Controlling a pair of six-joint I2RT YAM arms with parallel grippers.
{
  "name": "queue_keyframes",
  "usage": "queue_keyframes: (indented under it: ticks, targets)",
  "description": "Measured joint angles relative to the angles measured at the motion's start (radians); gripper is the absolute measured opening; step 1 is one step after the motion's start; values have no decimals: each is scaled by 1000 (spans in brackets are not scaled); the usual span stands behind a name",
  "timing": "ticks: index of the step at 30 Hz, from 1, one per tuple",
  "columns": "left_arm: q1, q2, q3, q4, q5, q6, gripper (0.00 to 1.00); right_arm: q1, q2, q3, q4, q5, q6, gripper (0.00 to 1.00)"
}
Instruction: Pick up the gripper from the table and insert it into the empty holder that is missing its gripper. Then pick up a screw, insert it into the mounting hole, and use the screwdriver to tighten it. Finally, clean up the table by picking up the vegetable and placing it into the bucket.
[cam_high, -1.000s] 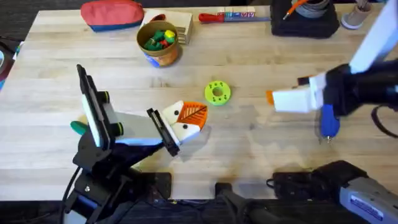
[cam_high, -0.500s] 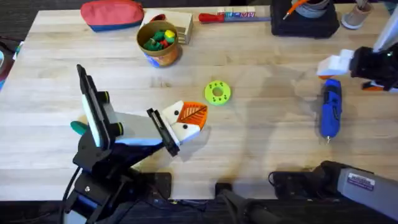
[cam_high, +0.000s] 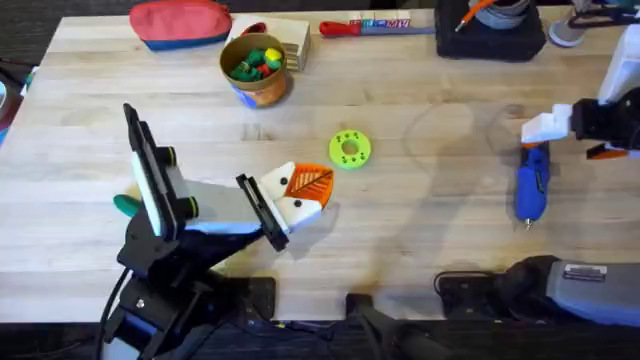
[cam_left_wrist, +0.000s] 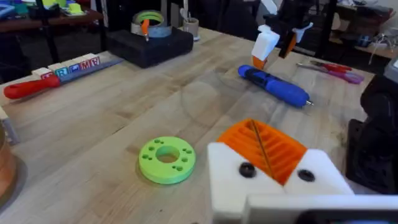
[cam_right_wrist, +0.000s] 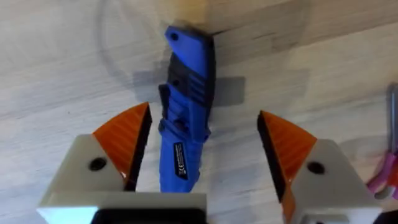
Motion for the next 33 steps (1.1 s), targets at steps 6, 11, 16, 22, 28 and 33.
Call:
queue_keyframes:
  ticks: [6, 11, 16, 22, 28, 33]
  targets:
    - [0, 0, 0, 0, 0, 0, 11, -1, 100, 0, 26, -35, -30, 991]
    - [0, 0, 0, 0, 0, 0, 11, -1, 167, 0, 47, -58, -28, 991]
    - [0, 0, 0, 0, 0, 0, 11, -1, 213, 0, 54, -63, -13, 991]
    - [0, 0, 0, 0, 0, 0, 11, -3, 218, 0, 66, -58, 9, 899]
    - [0, 0, 0, 0, 0, 0, 11, -6, 218, 0, 71, -56, 18, 438]
    - [0, 0, 0, 0, 0, 0, 11, -8, 218, 0, 73, -54, 16, 86]
